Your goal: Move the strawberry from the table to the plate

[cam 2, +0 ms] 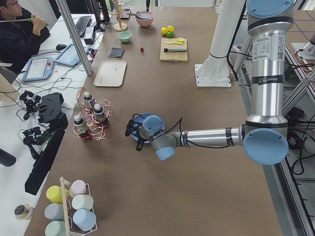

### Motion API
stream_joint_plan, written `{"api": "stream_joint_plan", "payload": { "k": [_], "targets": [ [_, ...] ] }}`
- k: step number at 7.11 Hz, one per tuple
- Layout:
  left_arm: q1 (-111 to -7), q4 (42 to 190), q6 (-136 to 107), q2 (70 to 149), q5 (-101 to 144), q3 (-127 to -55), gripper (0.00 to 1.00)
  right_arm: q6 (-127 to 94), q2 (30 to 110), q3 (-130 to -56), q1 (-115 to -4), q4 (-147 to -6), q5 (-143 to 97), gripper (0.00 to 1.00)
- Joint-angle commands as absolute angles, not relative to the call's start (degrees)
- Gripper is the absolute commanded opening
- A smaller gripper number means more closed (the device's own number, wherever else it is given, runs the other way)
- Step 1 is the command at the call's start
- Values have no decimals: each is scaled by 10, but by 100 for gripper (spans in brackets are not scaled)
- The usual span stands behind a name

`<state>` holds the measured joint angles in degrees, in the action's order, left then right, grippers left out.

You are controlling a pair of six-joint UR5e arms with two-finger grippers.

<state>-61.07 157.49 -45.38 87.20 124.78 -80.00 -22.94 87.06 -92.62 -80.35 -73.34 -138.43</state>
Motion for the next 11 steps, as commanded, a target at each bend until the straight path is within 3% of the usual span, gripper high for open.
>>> {"api": "stream_joint_plan", "payload": {
  "k": [1, 2, 3, 4, 5, 11],
  "targets": [
    [-587, 1620, -456, 888, 1245, -753, 97, -259, 869, -924, -791, -713, -1383, 100],
    [-583, 1620, -456, 890, 1245, -751, 97, -259, 868, -923, -789, -713, -1382, 100],
    [-579, 1621, -456, 891, 1246, -751, 83, -259, 867, -923, -788, -713, -1382, 100],
    [-579, 1623, -457, 890, 1247, -750, 36, -259, 866, -923, -787, -713, -1381, 100],
    [-579, 1623, -457, 890, 1248, -749, 0, -259, 865, -923, -787, -713, -1381, 100],
    [-637, 1591, -522, 930, 1431, -753, 0, -255, 847, -928, -781, -711, -1380, 100]
  ]
}}
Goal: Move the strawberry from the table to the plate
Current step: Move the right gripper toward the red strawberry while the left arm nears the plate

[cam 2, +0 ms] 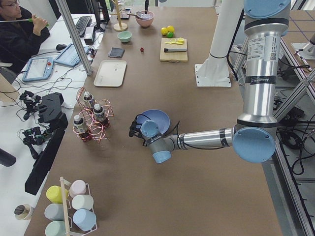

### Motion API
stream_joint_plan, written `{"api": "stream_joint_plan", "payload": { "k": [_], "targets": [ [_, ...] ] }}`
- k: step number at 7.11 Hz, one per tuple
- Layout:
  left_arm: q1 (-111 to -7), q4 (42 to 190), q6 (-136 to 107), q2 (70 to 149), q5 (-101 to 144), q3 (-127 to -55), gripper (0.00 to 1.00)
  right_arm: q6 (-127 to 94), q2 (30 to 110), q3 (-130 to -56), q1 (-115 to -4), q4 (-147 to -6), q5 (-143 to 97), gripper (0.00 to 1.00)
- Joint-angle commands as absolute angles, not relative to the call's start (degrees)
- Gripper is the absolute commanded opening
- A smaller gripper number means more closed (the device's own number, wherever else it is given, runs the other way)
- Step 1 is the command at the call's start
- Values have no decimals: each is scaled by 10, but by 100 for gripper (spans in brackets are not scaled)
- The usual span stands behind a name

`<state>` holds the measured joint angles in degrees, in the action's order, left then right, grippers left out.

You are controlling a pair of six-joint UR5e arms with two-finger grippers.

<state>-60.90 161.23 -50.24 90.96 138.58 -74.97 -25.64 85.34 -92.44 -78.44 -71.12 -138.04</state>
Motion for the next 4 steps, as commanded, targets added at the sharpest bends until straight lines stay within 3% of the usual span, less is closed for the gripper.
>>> {"api": "stream_joint_plan", "payload": {
  "k": [1, 4],
  "targets": [
    [-653, 1559, -536, 943, 1449, -772, 0, -253, 841, -928, -766, -698, -1369, 100],
    [-653, 1488, -581, 976, 1436, -849, 0, -327, 796, -923, -694, -663, -1332, 100]
  ]
}}
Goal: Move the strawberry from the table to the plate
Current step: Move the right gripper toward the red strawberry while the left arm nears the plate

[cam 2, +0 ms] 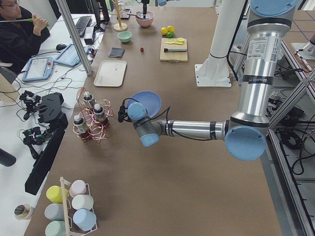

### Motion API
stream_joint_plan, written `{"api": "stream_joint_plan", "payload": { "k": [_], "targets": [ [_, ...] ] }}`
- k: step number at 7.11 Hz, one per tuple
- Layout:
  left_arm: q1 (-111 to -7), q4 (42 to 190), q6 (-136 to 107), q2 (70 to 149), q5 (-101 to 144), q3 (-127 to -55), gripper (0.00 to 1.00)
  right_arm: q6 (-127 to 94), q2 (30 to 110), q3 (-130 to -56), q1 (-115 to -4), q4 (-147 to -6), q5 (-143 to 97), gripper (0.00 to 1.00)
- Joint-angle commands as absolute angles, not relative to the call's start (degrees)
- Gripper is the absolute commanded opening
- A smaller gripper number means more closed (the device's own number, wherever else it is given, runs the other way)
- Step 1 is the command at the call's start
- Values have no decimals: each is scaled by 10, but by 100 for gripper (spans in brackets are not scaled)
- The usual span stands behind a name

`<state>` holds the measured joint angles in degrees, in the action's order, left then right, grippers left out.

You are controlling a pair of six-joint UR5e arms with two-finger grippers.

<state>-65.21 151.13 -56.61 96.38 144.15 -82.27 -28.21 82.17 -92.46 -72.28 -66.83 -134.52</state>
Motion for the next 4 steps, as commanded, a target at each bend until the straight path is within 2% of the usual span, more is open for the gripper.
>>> {"api": "stream_joint_plan", "payload": {
  "k": [1, 2, 4],
  "targets": [
    [-648, 1486, -616, 989, 1419, -859, 0, -361, 780, -923, -665, -662, -1309, 100],
    [-641, 1486, -648, 1008, 1407, -873, 0, -387, 767, -922, -651, -661, -1307, 100],
    [-526, 1484, -726, 1032, 1279, -893, 0, -426, 743, -921, -615, -660, -1275, 100]
  ]
}}
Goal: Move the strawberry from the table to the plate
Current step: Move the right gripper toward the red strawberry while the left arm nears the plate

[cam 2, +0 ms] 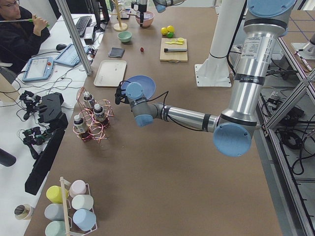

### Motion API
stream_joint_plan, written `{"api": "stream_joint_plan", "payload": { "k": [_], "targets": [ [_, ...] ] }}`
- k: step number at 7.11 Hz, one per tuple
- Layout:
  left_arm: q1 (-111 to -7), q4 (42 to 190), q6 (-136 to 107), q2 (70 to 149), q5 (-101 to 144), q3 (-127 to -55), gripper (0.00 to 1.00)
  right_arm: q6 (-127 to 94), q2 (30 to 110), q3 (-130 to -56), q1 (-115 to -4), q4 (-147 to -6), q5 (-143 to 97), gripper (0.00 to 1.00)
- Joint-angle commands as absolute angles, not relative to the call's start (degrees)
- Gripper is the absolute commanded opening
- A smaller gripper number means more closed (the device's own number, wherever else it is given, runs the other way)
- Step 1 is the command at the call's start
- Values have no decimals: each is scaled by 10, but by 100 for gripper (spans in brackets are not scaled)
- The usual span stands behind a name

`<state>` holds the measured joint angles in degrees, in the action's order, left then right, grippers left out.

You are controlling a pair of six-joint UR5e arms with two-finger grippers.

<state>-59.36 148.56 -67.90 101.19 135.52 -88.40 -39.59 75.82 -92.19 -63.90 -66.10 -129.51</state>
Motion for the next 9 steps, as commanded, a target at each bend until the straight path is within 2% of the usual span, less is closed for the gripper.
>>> {"api": "stream_joint_plan", "payload": {
  "k": [1, 2, 4, 5, 7, 9],
  "targets": [
    [-466, 1484, -775, 1057, 1207, -899, 0, -465, 734, -925, -598, -660, -1249, 100],
    [-415, 1473, -808, 1073, 1148, -908, 0, -471, 734, -926, -590, -660, -1248, 100],
    [-314, 1343, -813, 1108, 1022, -982, 0, -513, 723, -929, -572, -657, -1247, 100],
    [-282, 1292, -814, 1132, 966, -992, 0, -519, 722, -928, -555, -657, -1240, 100],
    [-223, 1280, -815, 1147, 897, -988, 0, -540, 720, -929, -534, -657, -1222, 100],
    [-221, 1279, -828, 1147, 894, -972, 0, -553, 716, -929, -516, -657, -1209, 100]
  ]
}}
